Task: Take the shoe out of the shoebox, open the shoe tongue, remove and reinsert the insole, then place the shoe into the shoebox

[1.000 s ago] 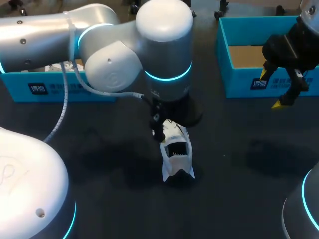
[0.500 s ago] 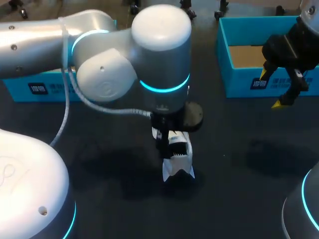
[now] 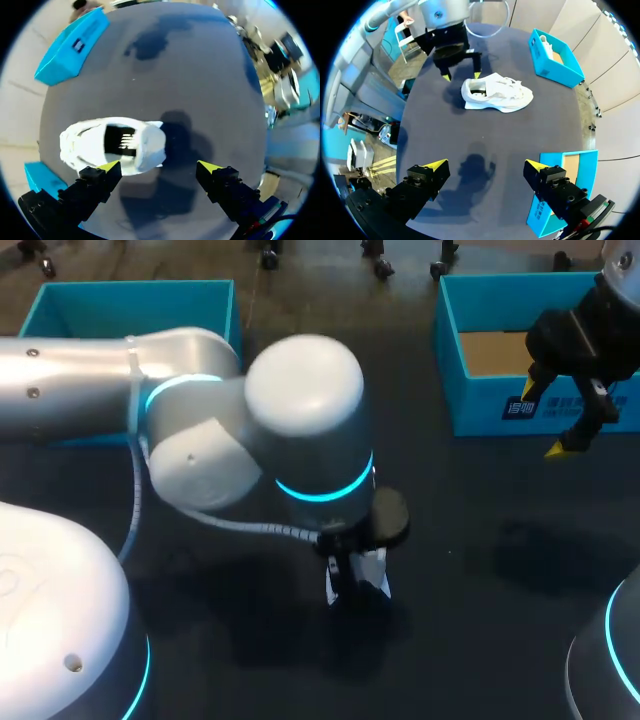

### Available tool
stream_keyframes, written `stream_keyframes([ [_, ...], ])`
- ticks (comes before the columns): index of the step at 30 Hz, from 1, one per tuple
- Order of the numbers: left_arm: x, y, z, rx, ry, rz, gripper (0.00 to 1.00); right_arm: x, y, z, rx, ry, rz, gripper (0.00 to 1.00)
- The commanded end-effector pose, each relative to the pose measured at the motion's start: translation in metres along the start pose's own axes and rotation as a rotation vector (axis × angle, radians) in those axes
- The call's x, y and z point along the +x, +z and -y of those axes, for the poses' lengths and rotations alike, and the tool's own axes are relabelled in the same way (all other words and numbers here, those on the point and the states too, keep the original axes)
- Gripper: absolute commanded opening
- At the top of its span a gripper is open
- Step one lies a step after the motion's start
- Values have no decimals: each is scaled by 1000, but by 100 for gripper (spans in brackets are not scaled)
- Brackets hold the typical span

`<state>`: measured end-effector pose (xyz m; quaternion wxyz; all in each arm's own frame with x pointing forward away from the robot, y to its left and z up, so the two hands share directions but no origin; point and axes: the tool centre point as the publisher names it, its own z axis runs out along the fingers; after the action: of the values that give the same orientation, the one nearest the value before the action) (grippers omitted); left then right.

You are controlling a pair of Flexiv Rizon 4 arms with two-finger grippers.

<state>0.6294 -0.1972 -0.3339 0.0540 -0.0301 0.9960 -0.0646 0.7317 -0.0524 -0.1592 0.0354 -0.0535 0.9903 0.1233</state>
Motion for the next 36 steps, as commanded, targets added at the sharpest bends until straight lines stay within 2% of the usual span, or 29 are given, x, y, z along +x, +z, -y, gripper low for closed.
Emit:
stream_keyframes([
  [1,5,24,17,-20,10,-9,100,-1,1,-1,2,0,-2,100],
  [8,10,44,19,-43,39,-11,100,-1,1,-1,2,0,-2,100],
  [13,6,57,16,-67,8,-7,100,-1,1,-1,2,0,-2,100],
  [20,4,62,13,-79,-2,-5,100,-1,1,-1,2,0,-2,100],
  [24,5,67,17,-89,1,-17,85,-1,1,-1,2,0,-2,100],
  [25,6,67,17,-89,0,-22,69,-1,1,-1,2,0,-2,100],
  [26,6,67,18,-89,0,-23,69,-1,1,-1,2,0,-2,100],
  [27,7,68,18,-91,-6,-28,50,-1,1,-1,2,0,-2,100],
  [28,8,68,18,-96,-8,-40,45,-1,1,-1,2,0,-2,100],
  [29,8,69,17,-105,-3,-56,30,-1,1,-1,2,0,-2,100],
  [30,8,70,17,-114,-5,-62,5,-1,1,-1,2,0,-2,100],
  [31,8,71,16,-124,-3,-67,0,-1,1,-1,2,0,-2,100],
  [36,4,73,12,-164,-15,-112,0,-1,1,-1,2,0,-2,100],
])
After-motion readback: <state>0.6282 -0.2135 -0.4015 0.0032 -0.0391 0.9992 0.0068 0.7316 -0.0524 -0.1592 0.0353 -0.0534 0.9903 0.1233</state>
